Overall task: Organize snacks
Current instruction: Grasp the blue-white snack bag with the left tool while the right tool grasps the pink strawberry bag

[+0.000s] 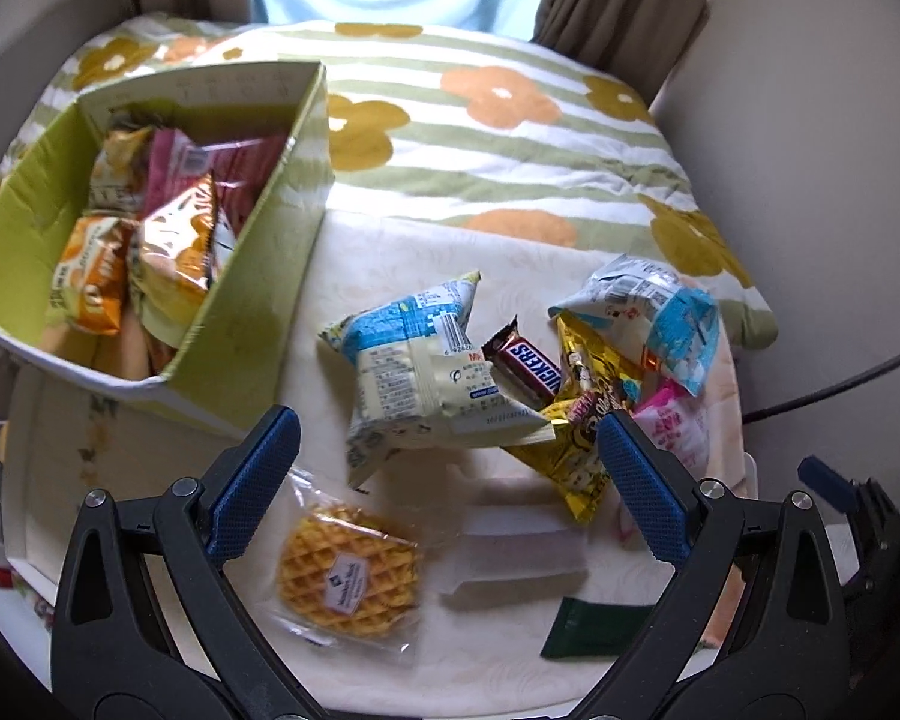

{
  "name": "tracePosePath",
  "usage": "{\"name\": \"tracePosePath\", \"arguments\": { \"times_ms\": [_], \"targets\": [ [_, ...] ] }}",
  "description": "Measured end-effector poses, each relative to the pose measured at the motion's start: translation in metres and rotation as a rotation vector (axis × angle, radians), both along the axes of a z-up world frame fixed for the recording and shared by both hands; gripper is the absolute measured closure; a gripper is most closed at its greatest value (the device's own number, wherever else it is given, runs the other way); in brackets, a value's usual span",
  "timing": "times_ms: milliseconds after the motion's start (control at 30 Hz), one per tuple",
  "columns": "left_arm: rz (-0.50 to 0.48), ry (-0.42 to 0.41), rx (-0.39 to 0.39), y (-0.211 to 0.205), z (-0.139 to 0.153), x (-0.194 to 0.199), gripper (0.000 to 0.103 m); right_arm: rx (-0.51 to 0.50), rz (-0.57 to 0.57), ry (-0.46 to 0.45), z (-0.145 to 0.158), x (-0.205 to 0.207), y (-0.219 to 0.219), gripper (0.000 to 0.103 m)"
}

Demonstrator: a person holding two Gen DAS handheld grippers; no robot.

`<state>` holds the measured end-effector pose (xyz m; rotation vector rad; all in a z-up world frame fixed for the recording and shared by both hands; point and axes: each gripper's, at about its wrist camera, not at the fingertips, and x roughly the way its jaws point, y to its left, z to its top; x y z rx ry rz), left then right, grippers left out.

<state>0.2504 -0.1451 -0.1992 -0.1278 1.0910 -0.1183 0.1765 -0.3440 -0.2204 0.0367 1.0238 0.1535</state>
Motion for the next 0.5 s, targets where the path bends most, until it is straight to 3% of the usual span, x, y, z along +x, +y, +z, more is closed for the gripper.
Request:
{"name": "tracePosePath", "arguments": {
  "times_ms": [400, 500],
  "targets": [
    [0.018, 0.127, 0.055, -0.008, -0.051, 0.058, 0.005, -0.004, 0.059, 0.091, -0.043, 0.032, -0.001, 0.001],
    [0.004, 0.174, 0.053, -0.01, -0.064, 0.07, 0.016, -0.014, 0.066, 0.113, -0.052, 0.039, 0.001, 0.001]
  ]
}}
